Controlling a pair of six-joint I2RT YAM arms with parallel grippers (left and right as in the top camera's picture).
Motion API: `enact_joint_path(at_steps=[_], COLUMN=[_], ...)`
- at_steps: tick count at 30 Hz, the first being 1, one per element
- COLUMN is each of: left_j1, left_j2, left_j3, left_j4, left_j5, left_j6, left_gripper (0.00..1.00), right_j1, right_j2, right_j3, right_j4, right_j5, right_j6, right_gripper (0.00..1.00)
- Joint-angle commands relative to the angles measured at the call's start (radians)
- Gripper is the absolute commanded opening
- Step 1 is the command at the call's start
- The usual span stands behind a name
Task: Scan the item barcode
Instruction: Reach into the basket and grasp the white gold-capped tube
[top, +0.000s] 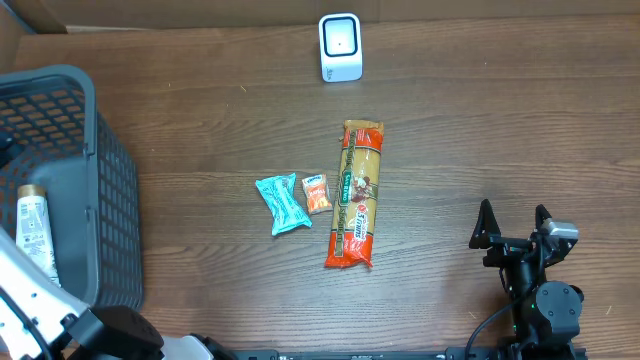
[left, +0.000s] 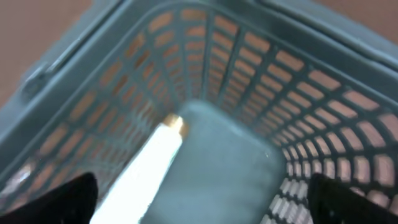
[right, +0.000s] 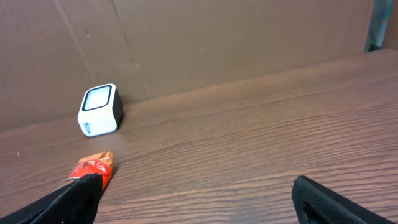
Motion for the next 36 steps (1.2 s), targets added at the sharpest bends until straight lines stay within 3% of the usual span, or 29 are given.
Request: enact_joint_path(at_steps=[1,9,12,21,31,36], left_j1=[-0.014,-0.013,-0.013,-0.014,0.002,0.015], left_j2=[0.038,0.166,0.225,0.394,0.416,0.416], left_j3=[-0.119,-0.186,-0.186,-0.186,-0.219,-0.304], left_j4=[0.103,0.155,0.181,0.188,0.214,0.256], left_j5=[-0.006,-0.163,-0.241,-0.237,-0.241,-0.321], left_j6=[0.19,0.258,0.263,0.352,0.403,0.398], left_gripper=[0.99,0.94,1.0,0.93,0.88,0.89], right_j1=[0.0,0.0,0.0,0.0,0.0,0.0], right_j2=[-0.01,-0.01,-0.01,-0.01,-0.01,-0.01], right_j3=[0.019,0.019,0.019,0.019,0.019,0.019], right_j4=[-0.009,-0.009,-0.009,-0.009,-0.009,-0.009], right_j5=[0.018,0.018,0.018,0.018,0.018,0.018], right_j6=[-0.006,-0.006,-0.006,-0.006,-0.006,-0.006], right_gripper=[1.0,1.0,1.0,1.0,1.0,1.0])
